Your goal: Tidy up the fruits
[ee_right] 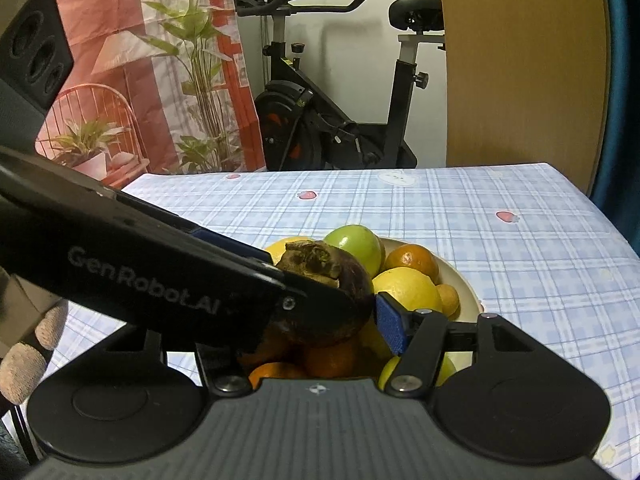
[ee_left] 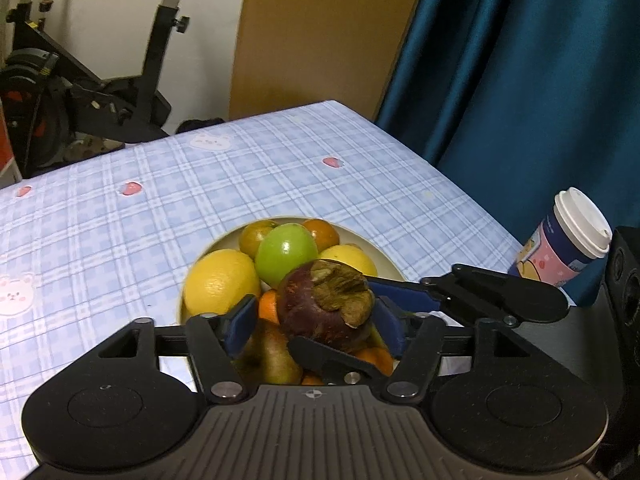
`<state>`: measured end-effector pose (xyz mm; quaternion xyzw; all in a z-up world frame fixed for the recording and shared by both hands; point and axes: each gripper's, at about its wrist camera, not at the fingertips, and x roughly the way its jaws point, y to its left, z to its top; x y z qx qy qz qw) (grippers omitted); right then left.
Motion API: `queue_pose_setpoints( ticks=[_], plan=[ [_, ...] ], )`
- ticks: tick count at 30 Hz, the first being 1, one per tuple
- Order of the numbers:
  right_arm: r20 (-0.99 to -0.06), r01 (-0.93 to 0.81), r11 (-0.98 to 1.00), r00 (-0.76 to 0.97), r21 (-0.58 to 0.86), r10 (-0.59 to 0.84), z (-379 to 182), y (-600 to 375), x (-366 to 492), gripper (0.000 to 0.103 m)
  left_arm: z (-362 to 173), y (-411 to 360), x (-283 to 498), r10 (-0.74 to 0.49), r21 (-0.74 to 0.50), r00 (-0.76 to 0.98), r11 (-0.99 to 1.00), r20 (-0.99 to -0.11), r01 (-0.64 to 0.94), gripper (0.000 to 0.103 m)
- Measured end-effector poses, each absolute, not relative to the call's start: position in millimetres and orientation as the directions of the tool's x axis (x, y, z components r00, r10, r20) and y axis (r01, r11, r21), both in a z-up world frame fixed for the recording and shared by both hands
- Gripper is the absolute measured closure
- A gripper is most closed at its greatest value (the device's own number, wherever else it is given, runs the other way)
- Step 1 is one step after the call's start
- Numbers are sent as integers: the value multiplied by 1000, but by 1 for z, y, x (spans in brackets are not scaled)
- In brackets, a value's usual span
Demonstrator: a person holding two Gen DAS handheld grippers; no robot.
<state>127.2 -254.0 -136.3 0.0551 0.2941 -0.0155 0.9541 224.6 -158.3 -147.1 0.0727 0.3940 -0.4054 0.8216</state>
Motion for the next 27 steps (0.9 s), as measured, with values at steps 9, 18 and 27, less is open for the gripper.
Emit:
queue_pose_setpoints(
  ticks=[9,18,27],
  plan=[
    [-567,64,995,823,73,-11,-129,-252,126,22,-133,-133,222,-623,-221,433,702,-652,677,24],
    [-556,88,996,830,32,-56,-117,-244,116,5,-118,-104,210,-582,-211,549,777,-600,594,9],
    [-538,141,987,839,70,-82,-99,-236,91,0,-98,-62,174,-501,-158,672,849,-546,504,3]
  ],
)
